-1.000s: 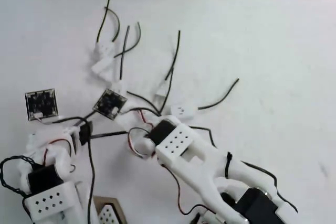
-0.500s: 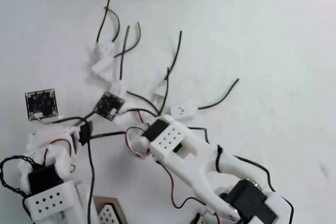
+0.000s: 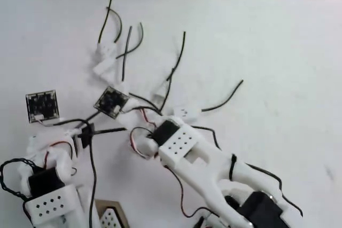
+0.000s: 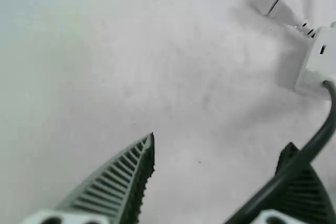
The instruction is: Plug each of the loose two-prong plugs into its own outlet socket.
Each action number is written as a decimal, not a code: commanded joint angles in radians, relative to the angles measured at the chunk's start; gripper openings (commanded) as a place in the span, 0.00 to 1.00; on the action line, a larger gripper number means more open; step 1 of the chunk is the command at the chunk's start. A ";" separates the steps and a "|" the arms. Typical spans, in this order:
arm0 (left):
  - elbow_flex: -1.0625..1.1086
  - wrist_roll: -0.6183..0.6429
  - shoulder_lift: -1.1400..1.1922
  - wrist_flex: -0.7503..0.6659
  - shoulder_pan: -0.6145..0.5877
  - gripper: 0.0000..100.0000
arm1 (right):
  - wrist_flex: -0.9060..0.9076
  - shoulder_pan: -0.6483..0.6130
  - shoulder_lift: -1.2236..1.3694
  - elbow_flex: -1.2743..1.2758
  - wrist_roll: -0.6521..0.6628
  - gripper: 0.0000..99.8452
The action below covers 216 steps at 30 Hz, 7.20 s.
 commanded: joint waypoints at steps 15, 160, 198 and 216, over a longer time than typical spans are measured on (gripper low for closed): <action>-0.003 0.003 -0.012 -0.020 -0.012 0.36 | -0.240 0.070 0.007 -0.046 0.348 0.02; 0.012 0.002 -0.013 -0.026 -0.012 0.36 | 0.803 0.395 0.667 -0.517 0.091 0.09; 0.015 0.002 -0.013 -0.026 -0.008 0.36 | 0.503 0.202 0.036 -0.032 0.021 0.02; 0.017 0.002 -0.013 -0.026 -0.008 0.36 | 0.602 0.214 0.417 -0.173 0.014 0.12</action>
